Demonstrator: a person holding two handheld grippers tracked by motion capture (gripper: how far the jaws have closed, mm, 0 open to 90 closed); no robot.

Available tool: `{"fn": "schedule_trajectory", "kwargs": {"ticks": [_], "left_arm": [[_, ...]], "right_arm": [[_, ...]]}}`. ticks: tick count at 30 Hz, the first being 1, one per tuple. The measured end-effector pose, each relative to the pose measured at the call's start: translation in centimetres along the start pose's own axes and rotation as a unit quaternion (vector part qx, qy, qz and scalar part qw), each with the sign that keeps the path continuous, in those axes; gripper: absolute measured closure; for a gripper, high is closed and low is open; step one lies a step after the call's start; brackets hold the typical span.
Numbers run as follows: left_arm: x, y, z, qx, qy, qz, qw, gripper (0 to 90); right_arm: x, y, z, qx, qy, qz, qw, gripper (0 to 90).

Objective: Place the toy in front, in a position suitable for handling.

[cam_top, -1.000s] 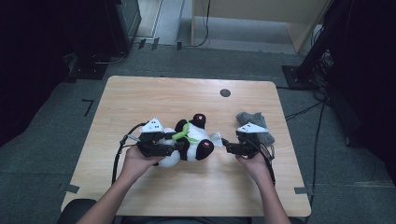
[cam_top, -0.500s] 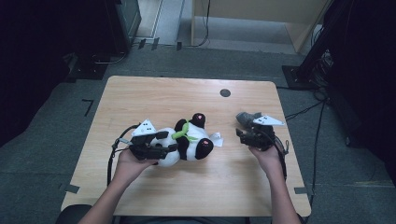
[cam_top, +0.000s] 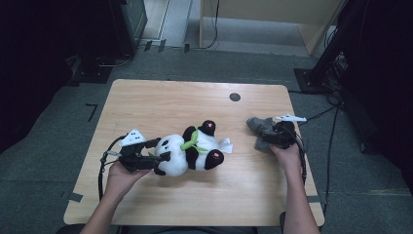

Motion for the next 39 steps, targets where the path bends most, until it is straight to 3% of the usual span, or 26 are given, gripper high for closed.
{"fn": "schedule_trajectory", "kwargs": {"ticks": [2, 6, 9, 14, 17, 21, 22, 23, 25, 27, 33, 34, 39], "left_arm": [[0.4, -0.3, 0.8, 0.003, 0.007, -0.015, 0.9999, 26.6], [0.4, -0.6, 1.3, -0.005, -0.013, -0.006, 0.9999, 26.6], [0.5, 0.1, 1.8, 0.005, -0.017, -0.003, 0.9998, 26.4], [0.5, 0.6, 2.3, -0.005, -0.02, 0.013, 0.9997, 25.8], [0.6, 0.8, 2.6, -0.017, -0.013, 0.021, 0.9996, 19.2], [0.2, 0.9, 3.2, 0.002, -0.011, 0.032, 0.9994, 13.5], [-0.1, 1.3, 3.6, 0.008, 0.019, 0.023, 0.9995, 10.4], [-0.1, 1.6, 3.9, 0.014, 0.025, 0.019, 0.9994, 7.2], [0.1, 2.2, 4.4, 0.025, 0.012, 0.012, 0.9995, 0.0], [0.2, 2.6, 4.5, 0.016, 0.001, 0.015, 0.9998, 0.0], [0.5, 3.0, 4.7, 0.01, -0.006, 0.021, 0.9997, 0.0], [0.5, 3.2, 5.1, 0.01, -0.023, 0.028, 0.9993, 1.8], [0.5, 3.0, 5.0, 0.018, -0.031, 0.019, 0.9992, 15.6]], "right_arm": [[-0.2, 0.6, 0.4, 0.015, -0.003, 0.002, 0.9999, 36.0], [-0.5, 1.8, 1.1, 0.034, 0.001, 0.0, 0.9994, 40.2], [-0.8, 2.3, 1.7, 0.053, 0.012, -0.004, 0.9985, 46.6], [-1.3, 2.5, 1.8, 0.053, 0.017, -0.003, 0.9985, 56.7], [-1.3, 2.6, 1.9, 0.053, 0.013, -0.001, 0.9985, 57.6], [-1.3, 2.6, 1.9, 0.052, 0.012, 0.0, 0.9986, 57.4], [-1.3, 2.6, 1.9, 0.051, 0.014, 0.002, 0.9986, 57.0], [-1.3, 2.6, 1.9, 0.051, 0.013, 0.002, 0.9986, 56.9], [-1.2, 2.7, 1.9, 0.051, 0.011, 0.004, 0.9986, 56.5], [-1.2, 2.7, 1.9, 0.052, 0.009, 0.005, 0.9986, 56.3], [-0.9, 3.0, 1.9, 0.052, -0.009, 0.013, 0.9985, 51.0], [-0.9, 3.0, 1.9, 0.051, -0.016, 0.016, 0.9984, 51.4], [-1.1, 2.9, 1.8, 0.053, -0.008, 0.016, 0.9985, 59.4]]}}
Point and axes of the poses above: each handheld gripper's, and its own axes: y roughly forward along the jaws, z roughly out of its underside, x roughly to its left, the point moved 8 cm from there along y, roughly forward along the jaws, and after that the axes turned 6 degrees about -x, right-handed, at the moved point
